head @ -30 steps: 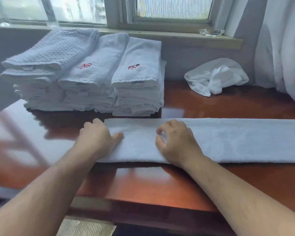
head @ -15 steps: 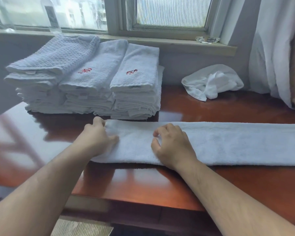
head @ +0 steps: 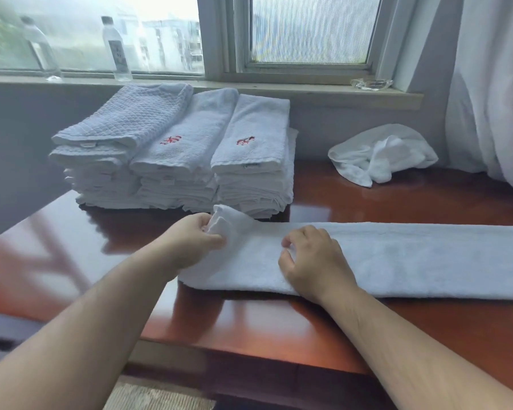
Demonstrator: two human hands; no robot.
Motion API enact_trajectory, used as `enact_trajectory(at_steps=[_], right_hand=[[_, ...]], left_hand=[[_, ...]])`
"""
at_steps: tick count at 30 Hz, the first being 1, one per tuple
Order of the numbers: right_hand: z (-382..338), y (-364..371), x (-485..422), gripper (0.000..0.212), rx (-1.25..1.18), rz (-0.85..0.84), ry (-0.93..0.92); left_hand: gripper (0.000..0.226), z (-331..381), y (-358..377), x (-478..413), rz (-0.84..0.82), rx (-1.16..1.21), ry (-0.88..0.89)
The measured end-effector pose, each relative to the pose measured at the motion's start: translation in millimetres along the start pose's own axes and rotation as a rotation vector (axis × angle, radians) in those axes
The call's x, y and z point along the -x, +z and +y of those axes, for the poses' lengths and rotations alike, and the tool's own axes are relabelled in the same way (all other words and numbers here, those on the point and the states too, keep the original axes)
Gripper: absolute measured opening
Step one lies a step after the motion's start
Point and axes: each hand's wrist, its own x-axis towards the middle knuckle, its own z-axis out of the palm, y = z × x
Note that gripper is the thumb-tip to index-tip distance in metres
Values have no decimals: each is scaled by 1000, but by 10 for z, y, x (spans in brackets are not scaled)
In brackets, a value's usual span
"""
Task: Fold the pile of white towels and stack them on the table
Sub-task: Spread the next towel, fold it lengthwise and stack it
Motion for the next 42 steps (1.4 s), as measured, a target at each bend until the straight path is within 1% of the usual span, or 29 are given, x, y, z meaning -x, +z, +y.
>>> enact_trajectory(at_steps=[2,4,5,7,10,13,14,15,18,19,20,21,23,25,27,28,29,31,34,35,37,39,41,42], right_hand=[[-5,-3,-4,28,-5,-2,-1],[-9,-4,-3,28,-8,-6,0],[-7,-3,-2,28,-7,-7,0],[1,-3,0,28,-6,-2,-2],[13,8,3,29,-11,7,-9],[25,24,-1,29,-8,22,-15],[29,26,-3,29,-7,26,-17],[32,28,-5,29,-9,29,-19],[33,28,-6,29,-11,36,-23],[34,29,-7,29,-10,34,-22],[35,29,-6,29,-11,32,-21],[36,30,-4,29,-12,29,-20],[34,30,2,29,-11,26,-20],[21,23,7,29,-7,25,-17],[-4,13,13,28,-6,19,-8],[-26,11,24,27,-9,9,-4],[-55,14,40,27,-16,-1,-2],[-125,31,71,27,-45,-28,-6],[-223,1,70,27,-143,-109,32],[-240,-29,60,28,-197,-137,53],[-245,-108,42,29,-339,-166,88],[-217,-195,49,24,-463,-134,110],[-158,-269,64,10,-550,-71,147],[-123,-306,68,10,-628,-56,181]], left_hand=[[51,9,46,14,53,-204,4],[45,11,66,30,72,-267,6],[40,16,66,38,62,-260,18],[41,34,58,65,58,-216,51],[40,35,50,84,123,-155,121],[34,-20,59,36,168,-119,72],[36,-37,63,16,175,-115,34],[45,-54,67,-3,184,-102,-11],[86,-57,92,-19,237,-44,-132],[88,-70,93,-32,254,0,-156],[81,-89,80,-46,253,63,-170],[68,-102,58,-45,235,144,-183],[57,-136,11,-12,141,299,-221],[36,-150,-16,21,51,393,-235],[18,-143,-40,28,6,491,-193],[14,-135,-59,30,11,527,-162],[18,-129,-87,20,31,536,-132],[32,-92,-171,23,60,534,-97],[49,-6,-327,84,46,518,-93],[51,34,-371,119,26,500,-85],[38,150,-424,200,-70,450,-52],[31,302,-431,291,-172,405,-25],[28,463,-383,334,-195,384,3],[25,552,-337,340,-192,381,12]])
